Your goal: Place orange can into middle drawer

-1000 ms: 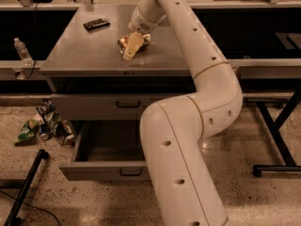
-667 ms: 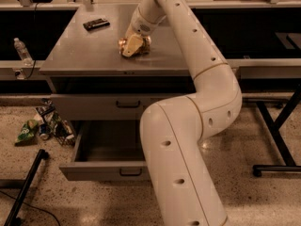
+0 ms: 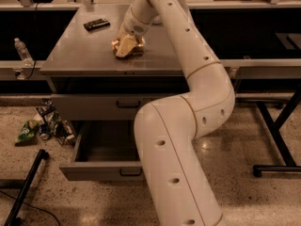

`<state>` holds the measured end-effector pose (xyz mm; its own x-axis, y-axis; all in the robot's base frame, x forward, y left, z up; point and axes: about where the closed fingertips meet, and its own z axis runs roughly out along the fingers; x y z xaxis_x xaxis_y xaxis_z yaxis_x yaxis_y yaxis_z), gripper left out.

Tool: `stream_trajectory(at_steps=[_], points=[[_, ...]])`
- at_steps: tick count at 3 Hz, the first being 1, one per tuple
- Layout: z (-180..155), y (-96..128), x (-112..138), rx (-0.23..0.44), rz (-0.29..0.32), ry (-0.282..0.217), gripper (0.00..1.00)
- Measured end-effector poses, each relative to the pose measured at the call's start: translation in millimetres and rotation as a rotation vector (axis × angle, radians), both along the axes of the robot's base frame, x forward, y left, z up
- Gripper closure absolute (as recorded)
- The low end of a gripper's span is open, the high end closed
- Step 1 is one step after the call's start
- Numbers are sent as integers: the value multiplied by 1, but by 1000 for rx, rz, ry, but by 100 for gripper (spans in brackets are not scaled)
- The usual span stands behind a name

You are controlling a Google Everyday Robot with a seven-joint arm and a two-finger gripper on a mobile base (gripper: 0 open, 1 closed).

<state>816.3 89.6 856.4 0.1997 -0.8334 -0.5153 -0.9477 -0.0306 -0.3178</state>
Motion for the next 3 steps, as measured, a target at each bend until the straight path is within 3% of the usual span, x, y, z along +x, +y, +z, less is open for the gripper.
stream_trajectory(at_steps=[1, 2, 3], points=[[12, 10, -19, 15, 125, -20, 100], [14, 7, -27, 40, 187, -30, 100], [18, -14, -22, 95, 153, -33, 100]])
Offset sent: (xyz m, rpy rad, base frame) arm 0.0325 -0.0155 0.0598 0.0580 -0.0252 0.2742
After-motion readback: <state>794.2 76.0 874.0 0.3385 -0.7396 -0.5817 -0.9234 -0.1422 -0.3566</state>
